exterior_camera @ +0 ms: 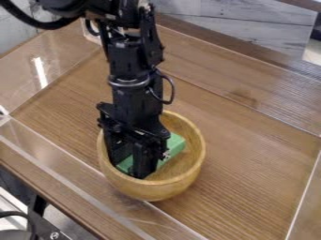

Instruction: Remove the green block from inside the brown bowl and put it on the table

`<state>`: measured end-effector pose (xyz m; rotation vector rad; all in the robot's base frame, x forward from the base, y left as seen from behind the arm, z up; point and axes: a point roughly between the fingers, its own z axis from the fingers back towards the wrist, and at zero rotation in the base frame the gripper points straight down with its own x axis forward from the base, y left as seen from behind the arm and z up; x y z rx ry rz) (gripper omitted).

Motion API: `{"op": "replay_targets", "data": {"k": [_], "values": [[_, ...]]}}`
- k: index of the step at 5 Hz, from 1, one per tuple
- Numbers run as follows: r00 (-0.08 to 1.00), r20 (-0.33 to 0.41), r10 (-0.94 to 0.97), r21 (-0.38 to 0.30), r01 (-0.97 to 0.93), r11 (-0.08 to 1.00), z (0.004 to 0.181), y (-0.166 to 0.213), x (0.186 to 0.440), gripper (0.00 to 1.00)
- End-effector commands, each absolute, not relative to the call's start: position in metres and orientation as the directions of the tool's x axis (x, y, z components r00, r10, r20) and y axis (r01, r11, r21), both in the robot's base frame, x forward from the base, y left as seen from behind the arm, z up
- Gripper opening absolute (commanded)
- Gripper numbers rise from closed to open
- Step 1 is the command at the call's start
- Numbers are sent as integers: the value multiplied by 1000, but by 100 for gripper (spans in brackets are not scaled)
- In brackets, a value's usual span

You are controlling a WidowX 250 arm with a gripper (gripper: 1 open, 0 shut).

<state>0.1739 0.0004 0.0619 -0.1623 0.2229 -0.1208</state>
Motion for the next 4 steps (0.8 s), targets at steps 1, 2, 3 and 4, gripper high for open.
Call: {"op": "replay_targets", "data": {"k": [1, 2, 3, 4], "values": [[979, -149, -141, -173, 115, 978, 83, -5, 184, 0], [980, -139, -144, -181, 117, 976, 92, -10, 186, 0], [980, -127, -151, -188, 126, 974, 99, -16, 188, 0], [980, -119, -160, -190, 135, 972, 104, -24, 189, 0]]}}
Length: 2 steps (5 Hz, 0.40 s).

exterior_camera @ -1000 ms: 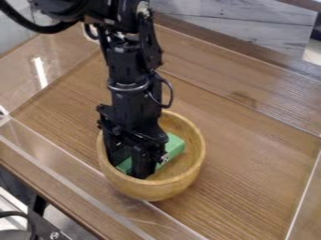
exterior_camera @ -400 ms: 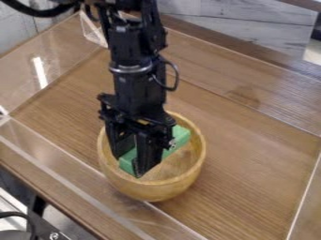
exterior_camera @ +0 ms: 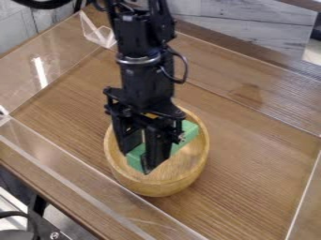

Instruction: Remove the green block from inside the brown bowl and put it on the table

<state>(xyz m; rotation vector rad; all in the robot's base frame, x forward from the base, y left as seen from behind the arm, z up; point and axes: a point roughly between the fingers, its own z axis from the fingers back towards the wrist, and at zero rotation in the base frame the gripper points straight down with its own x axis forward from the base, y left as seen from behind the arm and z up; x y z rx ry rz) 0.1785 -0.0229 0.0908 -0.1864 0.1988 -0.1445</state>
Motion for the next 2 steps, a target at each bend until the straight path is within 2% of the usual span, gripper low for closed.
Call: {"op": "replay_targets", "data": {"k": [1, 2], "values": [[978, -111, -175, -191, 152, 970, 108, -33, 189, 0], [980, -102, -173, -192, 151, 970, 109, -38, 189, 0]]}}
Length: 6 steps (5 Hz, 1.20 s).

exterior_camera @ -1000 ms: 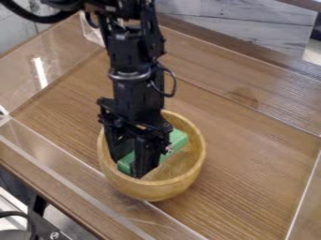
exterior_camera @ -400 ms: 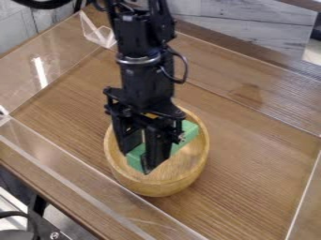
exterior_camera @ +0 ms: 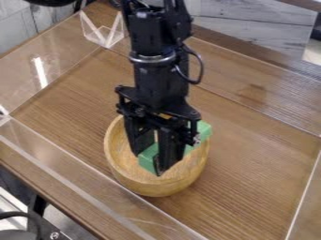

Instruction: Remove the green block from inside the brown bowl and put it on the table

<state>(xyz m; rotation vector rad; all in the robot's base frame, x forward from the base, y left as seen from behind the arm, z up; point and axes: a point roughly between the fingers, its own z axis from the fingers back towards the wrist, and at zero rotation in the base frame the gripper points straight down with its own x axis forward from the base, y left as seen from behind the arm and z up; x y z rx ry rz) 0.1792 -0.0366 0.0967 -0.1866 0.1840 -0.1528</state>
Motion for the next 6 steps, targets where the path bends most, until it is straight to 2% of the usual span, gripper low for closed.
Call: {"op": "replay_targets", "data": {"k": [1, 6], "values": [[981, -94, -172, -195, 152, 969, 109, -42, 189, 0], [983, -60, -175, -212, 159, 964, 103, -49, 188, 0]]}}
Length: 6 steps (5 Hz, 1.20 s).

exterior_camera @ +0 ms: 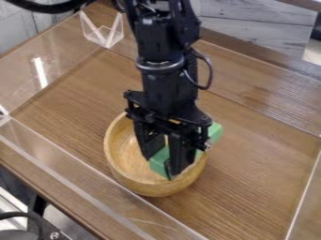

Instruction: Remove the green block from inside the brown bowl and put it on the table

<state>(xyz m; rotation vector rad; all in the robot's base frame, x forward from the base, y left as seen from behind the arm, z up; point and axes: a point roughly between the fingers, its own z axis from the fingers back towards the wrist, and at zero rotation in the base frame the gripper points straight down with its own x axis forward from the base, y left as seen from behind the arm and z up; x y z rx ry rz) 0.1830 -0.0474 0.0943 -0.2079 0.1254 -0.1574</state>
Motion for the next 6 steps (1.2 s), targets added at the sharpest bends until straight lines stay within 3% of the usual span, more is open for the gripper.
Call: {"op": "replay_targets", "data": {"k": [1, 6], "values": [[983, -55, -174, -216, 159, 963, 102, -49, 188, 0], [987, -33, -158, -237, 146, 961, 100, -47, 187, 0]]}}
